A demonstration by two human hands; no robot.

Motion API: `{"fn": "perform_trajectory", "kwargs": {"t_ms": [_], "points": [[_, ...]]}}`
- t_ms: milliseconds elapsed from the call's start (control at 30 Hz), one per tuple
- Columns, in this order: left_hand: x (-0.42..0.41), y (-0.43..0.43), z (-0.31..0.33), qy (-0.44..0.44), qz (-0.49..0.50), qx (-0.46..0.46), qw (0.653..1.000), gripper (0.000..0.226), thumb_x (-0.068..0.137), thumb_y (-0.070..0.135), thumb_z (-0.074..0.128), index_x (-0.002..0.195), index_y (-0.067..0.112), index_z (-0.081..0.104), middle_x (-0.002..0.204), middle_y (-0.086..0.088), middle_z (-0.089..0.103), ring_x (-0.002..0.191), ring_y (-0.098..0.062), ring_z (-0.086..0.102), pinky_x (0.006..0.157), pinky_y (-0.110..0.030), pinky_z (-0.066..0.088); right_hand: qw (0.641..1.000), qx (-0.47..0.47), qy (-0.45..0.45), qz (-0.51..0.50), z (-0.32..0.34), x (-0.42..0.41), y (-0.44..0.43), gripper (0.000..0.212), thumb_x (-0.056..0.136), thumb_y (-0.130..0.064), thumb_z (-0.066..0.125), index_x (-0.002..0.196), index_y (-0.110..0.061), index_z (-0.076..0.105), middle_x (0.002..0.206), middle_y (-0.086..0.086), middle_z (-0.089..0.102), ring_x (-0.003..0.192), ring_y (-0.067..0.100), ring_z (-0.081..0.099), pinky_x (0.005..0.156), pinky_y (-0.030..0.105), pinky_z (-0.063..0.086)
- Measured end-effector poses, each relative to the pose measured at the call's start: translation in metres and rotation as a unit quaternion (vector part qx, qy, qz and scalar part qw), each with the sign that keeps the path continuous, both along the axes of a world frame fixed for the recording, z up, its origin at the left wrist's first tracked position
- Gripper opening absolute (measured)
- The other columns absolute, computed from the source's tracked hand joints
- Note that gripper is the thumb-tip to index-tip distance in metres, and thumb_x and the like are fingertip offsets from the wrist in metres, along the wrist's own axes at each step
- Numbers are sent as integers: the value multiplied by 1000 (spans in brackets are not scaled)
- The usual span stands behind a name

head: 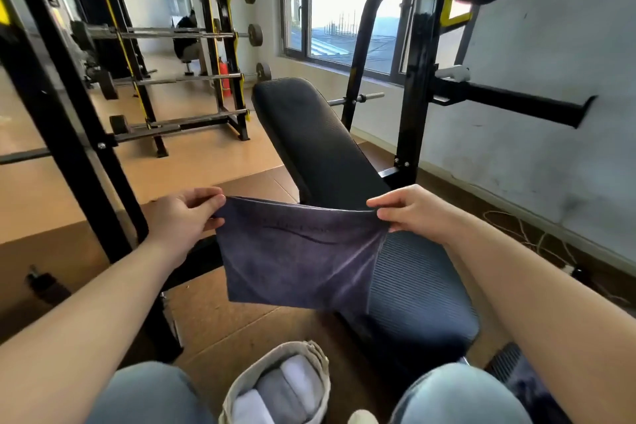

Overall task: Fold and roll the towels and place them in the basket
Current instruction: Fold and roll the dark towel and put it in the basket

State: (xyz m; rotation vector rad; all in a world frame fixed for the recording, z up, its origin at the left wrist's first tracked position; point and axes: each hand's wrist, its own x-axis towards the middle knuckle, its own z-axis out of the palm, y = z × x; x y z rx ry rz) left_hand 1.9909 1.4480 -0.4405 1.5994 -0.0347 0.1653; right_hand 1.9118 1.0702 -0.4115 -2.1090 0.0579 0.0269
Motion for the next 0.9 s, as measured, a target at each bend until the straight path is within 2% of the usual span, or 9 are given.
{"fn": "perform_trajectory", "kwargs": {"t_ms": [100, 167, 333, 467, 567, 633, 700, 767, 900], "points": [[4, -2, -20, 15, 3, 14, 1000, 7, 95, 7, 71, 93, 14, 72, 96, -3, 70, 87, -16, 66, 61, -19, 61, 987, -151, 34, 37, -22, 2, 5, 24, 100, -9, 62, 111, -25, 77, 98, -4, 77, 85, 12, 75, 80, 24, 61], [6, -3, -33, 24, 11, 24, 999, 8, 95, 6, 70, 92, 13, 72, 93, -4, 69, 83, -15, 65, 58, -17, 59, 981, -186, 38, 33, -39, 4, 11, 20, 98, -12, 62, 100, -27, 75, 87, -5, 75, 78, 13, 75, 80, 27, 60], [17, 5, -66, 64, 41, 28, 997, 8, 96, 10, 70, 91, 16, 71, 96, -2, 67, 88, -15, 66, 59, -17, 59, 992, -121, -9, -32, -73, 8, 23, 11, 93, -14, 72, 90, -23, 79, 62, -9, 69, 55, 4, 63, 54, 12, 43], [22, 16, -83, 69, 45, 66, 994, 6, 95, 13, 72, 93, 19, 73, 100, -3, 71, 88, -15, 70, 67, -22, 63, 991, -114, -33, -59, -89, 19, 27, 9, 92, -20, 75, 89, -26, 80, 60, -15, 69, 52, 0, 60, 59, 13, 45], [20, 23, -95, 72, 45, 99, 991, 9, 95, 13, 72, 94, 22, 73, 101, -2, 72, 89, -14, 71, 71, -25, 64, 990, -123, -30, -69, -104, 28, 32, 9, 92, -20, 75, 91, -26, 80, 66, -12, 72, 55, -1, 63, 61, 14, 48], [16, 26, -105, 74, 43, 120, 989, 11, 95, 15, 72, 92, 26, 73, 99, 0, 73, 92, -18, 71, 76, -34, 64, 988, -128, -25, -80, -116, 31, 34, 11, 94, -19, 73, 93, -28, 80, 70, -12, 72, 56, -1, 63, 61, 16, 49], [14, 28, -119, 63, 51, 164, 983, 10, 95, 19, 73, 93, 29, 74, 95, 5, 74, 93, -21, 71, 82, -40, 61, 989, -117, -18, -90, -130, 33, 36, 15, 95, -18, 71, 94, -30, 79, 75, -12, 72, 62, 5, 66, 64, 24, 55], [15, 27, -126, 44, 65, 199, 977, 9, 94, 24, 74, 93, 33, 73, 94, 11, 73, 97, -16, 69, 87, -38, 57, 988, -126, -16, -84, -137, 38, 38, 18, 96, -16, 69, 94, -31, 79, 78, -11, 73, 68, 13, 69, 70, 31, 59], [26, 22, -127, 53, 102, 172, 978, 9, 94, 32, 73, 88, 38, 72, 96, 15, 73, 96, -11, 68, 91, -46, 60, 989, -90, -29, -110, -133, 51, 43, 19, 95, -14, 68, 91, -29, 79, 76, -8, 75, 67, 12, 70, 71, 26, 59]]}}
